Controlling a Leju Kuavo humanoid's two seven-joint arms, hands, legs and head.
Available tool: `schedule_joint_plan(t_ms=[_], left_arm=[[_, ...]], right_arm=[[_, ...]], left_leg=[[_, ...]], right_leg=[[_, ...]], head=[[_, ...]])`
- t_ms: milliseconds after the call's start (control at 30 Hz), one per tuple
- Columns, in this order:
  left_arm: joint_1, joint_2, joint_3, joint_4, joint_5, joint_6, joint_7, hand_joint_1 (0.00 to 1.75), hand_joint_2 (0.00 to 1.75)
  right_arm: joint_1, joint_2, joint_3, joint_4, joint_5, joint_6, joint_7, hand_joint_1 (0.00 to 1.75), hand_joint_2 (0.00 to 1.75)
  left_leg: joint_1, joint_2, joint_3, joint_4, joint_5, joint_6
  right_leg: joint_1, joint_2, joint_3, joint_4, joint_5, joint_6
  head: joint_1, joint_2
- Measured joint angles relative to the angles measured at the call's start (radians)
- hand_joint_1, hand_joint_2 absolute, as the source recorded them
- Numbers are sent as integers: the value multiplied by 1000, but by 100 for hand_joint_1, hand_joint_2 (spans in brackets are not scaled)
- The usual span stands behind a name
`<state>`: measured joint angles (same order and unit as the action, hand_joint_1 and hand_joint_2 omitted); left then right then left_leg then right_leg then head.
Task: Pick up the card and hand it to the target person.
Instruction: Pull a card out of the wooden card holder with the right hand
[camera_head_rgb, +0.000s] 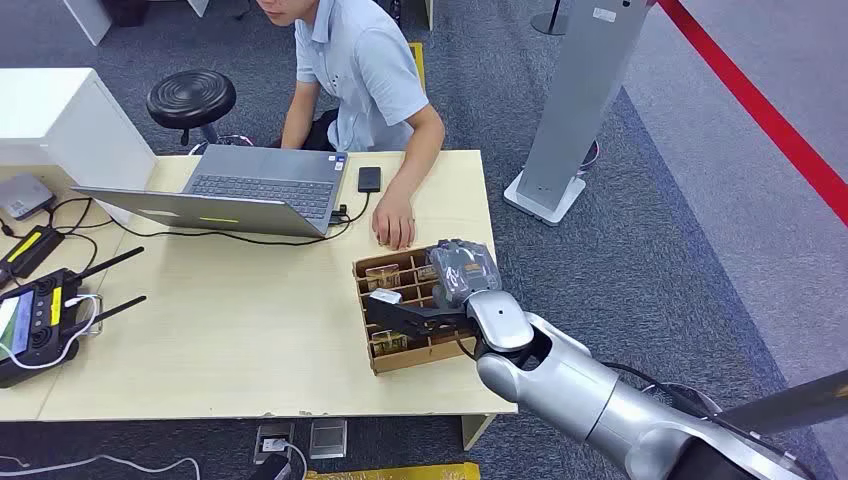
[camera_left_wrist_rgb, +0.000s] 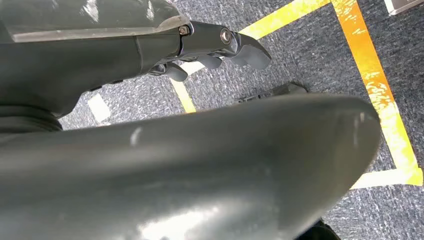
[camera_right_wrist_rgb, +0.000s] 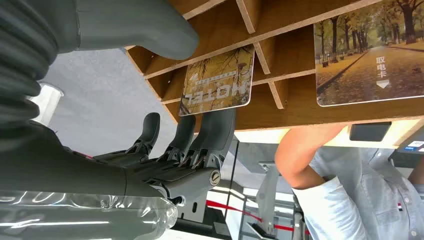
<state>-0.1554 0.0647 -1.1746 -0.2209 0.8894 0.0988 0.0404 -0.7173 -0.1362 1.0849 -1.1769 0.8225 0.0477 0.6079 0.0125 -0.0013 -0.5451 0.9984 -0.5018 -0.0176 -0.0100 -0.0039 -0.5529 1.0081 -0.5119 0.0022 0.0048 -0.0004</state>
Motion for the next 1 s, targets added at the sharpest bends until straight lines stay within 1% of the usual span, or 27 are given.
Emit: schedule_joint_plan(t_ms=[33, 167, 233, 333, 400, 467, 600, 867, 1000], left_arm=[[0, 0, 0, 0, 0, 0, 0, 0, 0], [0, 0, 0, 0, -1, 1, 0, 0, 0], [0, 0, 0, 0, -1, 1, 1, 0, 0], [0, 0, 0, 0, -2, 1, 2, 0, 0], [0, 0, 0, -1, -3, 2, 4, 0, 0], [0, 0, 0, -1, -3, 3, 4, 0, 0], [-1, 0, 0, -2, -7, 2, 2, 0, 175], [-1, 0, 0, -2, -18, 7, -1, 0, 175], [-1, 0, 0, -2, -15, 7, 1, 0, 175]], right_arm=[[0, 0, 0, 0, 0, 0, 0, 104, 175], [0, 0, 0, 2, 0, 0, -3, 132, 175], [0, 0, 0, 5, 0, -1, -4, 139, 175], [-2, 1, 0, 9, 0, -3, -4, 156, 175], [-3, 3, 0, 10, 0, -4, -5, 164, 175], [-4, 5, 0, 11, 0, -4, -5, 165, 175], [-5, 5, 0, 14, 1, -6, -6, 164, 175], [-7, 6, -2, 20, 0, -8, -16, 164, 175], [-9, 7, -6, 20, -34, -8, -26, 164, 175]], left_leg=[[0, 0, 0, 0, 0, 0], [0, 0, 0, 0, 0, 0], [0, 0, 0, 0, 0, 0], [0, 0, 0, 0, 0, 0], [0, 0, 0, 0, 0, 0], [0, 0, 0, 0, 0, 0], [0, 0, 0, 0, 0, 0], [0, 0, 0, 0, 0, 0], [0, 0, 0, 0, 0, 0]], right_leg=[[0, 0, 0, 0, 0, 0], [0, 0, 0, 0, 0, 0], [0, 0, 0, 0, 0, 0], [0, 0, 0, 0, 0, 0], [0, 0, 0, 0, 0, 0], [0, 0, 0, 0, 0, 0], [0, 0, 0, 0, 0, 0], [0, 0, 0, 0, 0, 0], [0, 0, 0, 0, 0, 0]], head=[[0, 0], [0, 0], [0, 0], [0, 0], [0, 0], [0, 0], [0, 0], [0, 0], [0, 0]])
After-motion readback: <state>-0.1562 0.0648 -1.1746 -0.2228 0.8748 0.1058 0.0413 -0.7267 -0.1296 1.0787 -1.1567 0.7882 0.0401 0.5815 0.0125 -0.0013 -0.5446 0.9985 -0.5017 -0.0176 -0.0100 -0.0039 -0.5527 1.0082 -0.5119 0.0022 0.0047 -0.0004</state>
